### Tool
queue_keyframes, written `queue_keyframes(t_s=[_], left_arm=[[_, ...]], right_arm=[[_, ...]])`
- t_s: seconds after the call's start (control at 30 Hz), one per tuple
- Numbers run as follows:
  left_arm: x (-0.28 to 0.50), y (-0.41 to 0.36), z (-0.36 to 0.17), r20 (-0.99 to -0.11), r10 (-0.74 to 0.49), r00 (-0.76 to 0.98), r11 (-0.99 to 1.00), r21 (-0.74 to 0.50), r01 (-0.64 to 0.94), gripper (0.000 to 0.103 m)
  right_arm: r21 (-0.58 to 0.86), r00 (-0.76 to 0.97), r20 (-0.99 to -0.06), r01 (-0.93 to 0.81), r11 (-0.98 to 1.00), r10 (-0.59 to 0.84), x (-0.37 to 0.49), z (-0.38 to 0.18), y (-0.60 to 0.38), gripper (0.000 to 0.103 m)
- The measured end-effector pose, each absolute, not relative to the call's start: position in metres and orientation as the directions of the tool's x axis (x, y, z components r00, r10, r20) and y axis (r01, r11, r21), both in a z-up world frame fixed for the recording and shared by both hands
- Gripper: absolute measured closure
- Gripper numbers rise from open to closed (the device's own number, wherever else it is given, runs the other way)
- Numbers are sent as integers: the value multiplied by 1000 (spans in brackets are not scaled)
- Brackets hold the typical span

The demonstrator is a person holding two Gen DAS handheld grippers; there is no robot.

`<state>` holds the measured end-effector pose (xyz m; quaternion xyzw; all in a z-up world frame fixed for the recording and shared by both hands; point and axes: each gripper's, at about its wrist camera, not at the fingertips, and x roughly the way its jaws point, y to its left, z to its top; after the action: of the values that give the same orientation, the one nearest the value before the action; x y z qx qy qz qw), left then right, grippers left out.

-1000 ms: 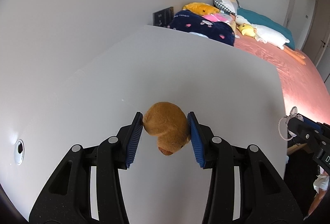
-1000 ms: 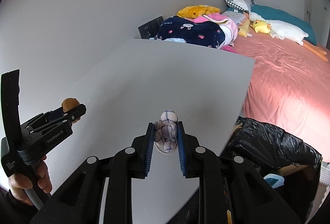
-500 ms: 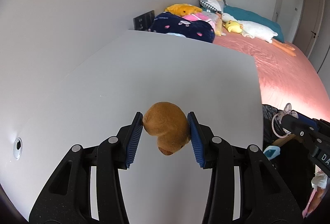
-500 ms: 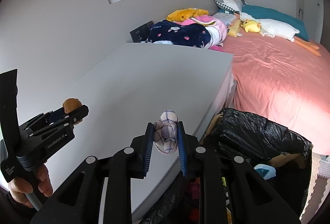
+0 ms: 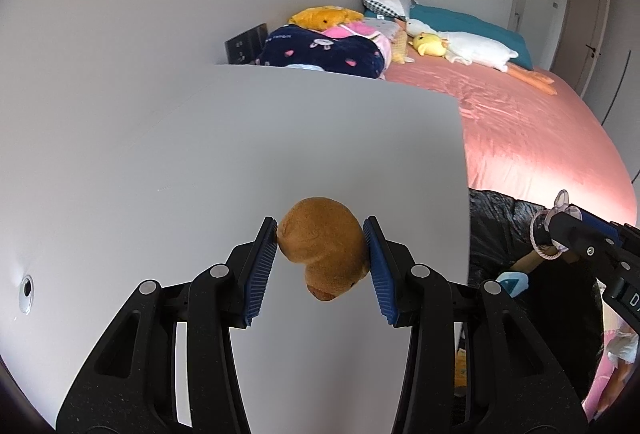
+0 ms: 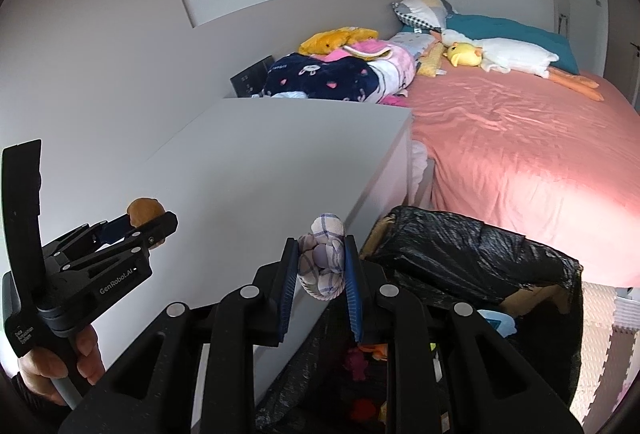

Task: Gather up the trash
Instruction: 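Carry the brown toy and flower plush over the trash bin and open both grippers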

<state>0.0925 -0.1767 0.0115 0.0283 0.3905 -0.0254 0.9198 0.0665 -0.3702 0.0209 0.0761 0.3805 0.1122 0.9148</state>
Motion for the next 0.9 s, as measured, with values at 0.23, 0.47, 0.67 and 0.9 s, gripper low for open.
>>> queue_keyframes(t_s=[0.23, 0.47, 0.67, 0.9], left_arm=[[91, -199, 10, -721, -55, 690, 994, 30, 110, 59], [91, -222, 7, -727, -86, 681, 987, 33, 160, 59], [90, -239, 5, -729, -113, 675, 979, 33, 199, 59], [88, -265, 4, -733, -147, 664, 966, 38, 257, 59]], right_arm=[[232, 695, -675, -116, 966, 245, 61, 22, -390, 80], [234, 708, -671, -79, 969, 220, 54, 22, -411, 80], [240, 719, -668, -36, 970, 192, 47, 22, -435, 80], [240, 729, -665, 5, 971, 160, 39, 22, -458, 80]])
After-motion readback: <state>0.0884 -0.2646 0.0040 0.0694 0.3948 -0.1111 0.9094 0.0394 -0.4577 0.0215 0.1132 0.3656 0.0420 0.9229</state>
